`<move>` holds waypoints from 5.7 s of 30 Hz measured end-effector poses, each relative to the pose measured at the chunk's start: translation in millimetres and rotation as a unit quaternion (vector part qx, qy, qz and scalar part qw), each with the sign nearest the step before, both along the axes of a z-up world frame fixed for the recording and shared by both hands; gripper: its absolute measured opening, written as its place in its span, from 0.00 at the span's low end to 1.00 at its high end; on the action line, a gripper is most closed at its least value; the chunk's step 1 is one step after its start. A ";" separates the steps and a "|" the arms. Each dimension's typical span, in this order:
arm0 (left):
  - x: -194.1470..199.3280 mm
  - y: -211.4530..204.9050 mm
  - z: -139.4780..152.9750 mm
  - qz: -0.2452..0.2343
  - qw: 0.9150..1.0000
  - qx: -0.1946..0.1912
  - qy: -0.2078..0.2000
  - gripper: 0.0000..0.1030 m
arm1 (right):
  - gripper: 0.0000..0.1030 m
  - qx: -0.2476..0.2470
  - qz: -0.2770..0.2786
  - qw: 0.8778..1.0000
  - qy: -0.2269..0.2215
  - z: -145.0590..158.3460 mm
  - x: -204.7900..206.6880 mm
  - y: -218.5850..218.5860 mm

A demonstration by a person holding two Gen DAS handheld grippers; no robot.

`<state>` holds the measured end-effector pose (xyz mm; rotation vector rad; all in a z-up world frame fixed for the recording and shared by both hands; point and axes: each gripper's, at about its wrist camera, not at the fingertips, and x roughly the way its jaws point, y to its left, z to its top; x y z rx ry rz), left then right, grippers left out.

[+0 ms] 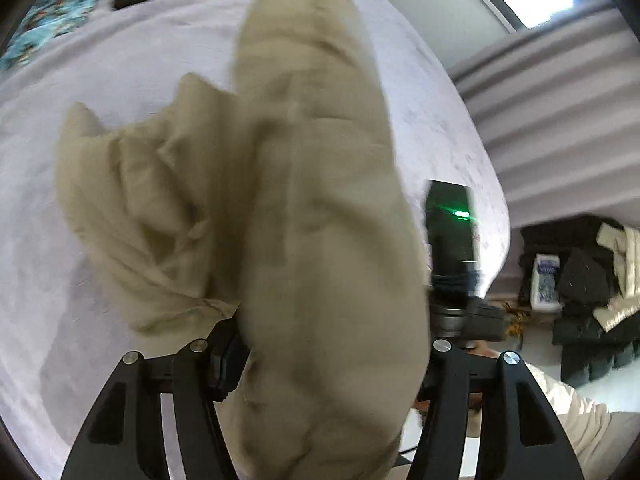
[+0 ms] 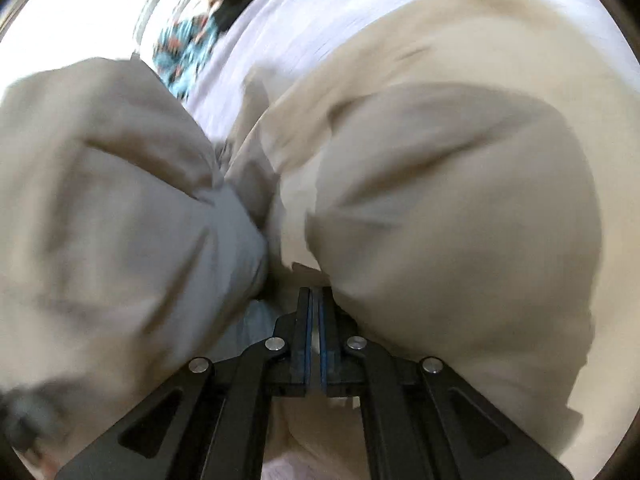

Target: Fold large clothes

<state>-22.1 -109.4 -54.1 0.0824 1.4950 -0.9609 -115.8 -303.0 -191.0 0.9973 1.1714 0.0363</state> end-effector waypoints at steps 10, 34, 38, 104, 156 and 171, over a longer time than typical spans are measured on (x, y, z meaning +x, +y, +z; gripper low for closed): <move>13.6 -47.2 -60.7 -0.044 0.994 -0.069 0.066 0.77 | 0.04 -0.001 -0.076 0.997 -0.004 15.0 -76.8 -42.9; 65.7 8.3 -2.2 0.124 0.975 -0.003 -0.186 0.77 | 0.21 -0.254 0.015 0.966 -0.032 110.5 -73.4 50.5; 75.0 20.1 -25.7 0.156 0.968 0.041 -0.193 0.77 | 0.13 -0.233 -0.045 0.971 -0.011 101.5 -101.3 19.3; 36.7 -119.6 -95.5 0.173 0.952 0.131 -0.215 0.78 | 0.06 0.017 0.020 0.999 -0.024 -7.5 -0.7 -168.1; -85.4 35.9 -75.8 0.146 0.976 0.108 -0.118 0.88 | 0.07 -0.193 0.056 0.976 0.084 46.4 -97.6 -46.7; -76.1 52.4 -70.2 0.136 0.975 0.123 -0.123 1.00 | 0.51 -0.230 -0.005 0.971 0.064 91.9 -102.4 -39.5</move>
